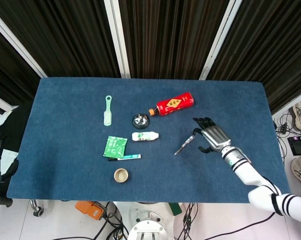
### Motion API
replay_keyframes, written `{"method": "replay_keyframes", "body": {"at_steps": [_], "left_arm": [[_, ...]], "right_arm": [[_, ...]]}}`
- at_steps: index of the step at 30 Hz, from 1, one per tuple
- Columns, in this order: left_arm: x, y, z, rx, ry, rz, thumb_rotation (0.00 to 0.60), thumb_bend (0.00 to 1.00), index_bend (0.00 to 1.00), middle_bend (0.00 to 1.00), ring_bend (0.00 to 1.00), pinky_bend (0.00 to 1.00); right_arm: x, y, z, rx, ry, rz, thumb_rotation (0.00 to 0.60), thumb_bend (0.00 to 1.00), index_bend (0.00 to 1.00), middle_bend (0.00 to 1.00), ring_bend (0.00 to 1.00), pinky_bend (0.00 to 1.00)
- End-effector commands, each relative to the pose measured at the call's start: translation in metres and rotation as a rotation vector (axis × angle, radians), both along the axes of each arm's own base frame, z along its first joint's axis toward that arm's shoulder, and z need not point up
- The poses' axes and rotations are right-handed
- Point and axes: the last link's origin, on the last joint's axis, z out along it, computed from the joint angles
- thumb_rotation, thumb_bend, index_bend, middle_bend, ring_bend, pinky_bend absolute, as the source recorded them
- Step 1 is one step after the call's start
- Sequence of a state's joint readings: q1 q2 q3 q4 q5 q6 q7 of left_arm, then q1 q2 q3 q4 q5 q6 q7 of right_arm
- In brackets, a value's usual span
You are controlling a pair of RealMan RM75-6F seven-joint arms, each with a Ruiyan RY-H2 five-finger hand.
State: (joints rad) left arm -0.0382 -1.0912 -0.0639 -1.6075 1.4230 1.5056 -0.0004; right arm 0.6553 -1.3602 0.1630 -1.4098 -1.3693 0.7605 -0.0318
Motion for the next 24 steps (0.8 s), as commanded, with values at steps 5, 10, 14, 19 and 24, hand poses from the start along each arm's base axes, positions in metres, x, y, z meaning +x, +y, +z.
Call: {"method": "replay_keyframes", "body": {"at_steps": [5,10,14,19,24], "left_arm": [[0.000,0.000,0.000,-0.001,-0.001,0.002,0.600,0.31,0.14,0.00,0.04,0.14],[0.000,0.000,0.000,0.000,-0.003,0.005,0.600,0.31,0.14,0.00,0.04,0.14],[-0.001,0.000,0.000,-0.001,-0.004,0.008,0.600,0.31,0.14,0.00,0.04,0.14],[-0.001,0.001,0.000,-0.001,-0.006,0.011,0.600,0.31,0.14,0.00,0.04,0.14],[-0.001,0.001,0.000,-0.004,-0.004,0.014,0.600,0.31,0.14,0.00,0.04,0.14]], "right_arm": [[0.002,-0.008,-0.022,0.016,0.033,-0.005,0.600,0.53,0.45,0.03,0.08,0.02],[0.007,-0.011,-0.034,0.031,0.038,-0.005,0.600,0.53,0.47,0.03,0.08,0.02],[0.011,-0.012,-0.041,0.039,0.042,0.006,0.600,0.53,0.49,0.03,0.08,0.02],[0.014,-0.014,-0.047,0.044,0.044,0.007,0.600,0.53,0.49,0.03,0.08,0.02],[0.015,-0.016,-0.052,0.047,0.049,0.004,0.600,0.53,0.51,0.03,0.08,0.02]]}}
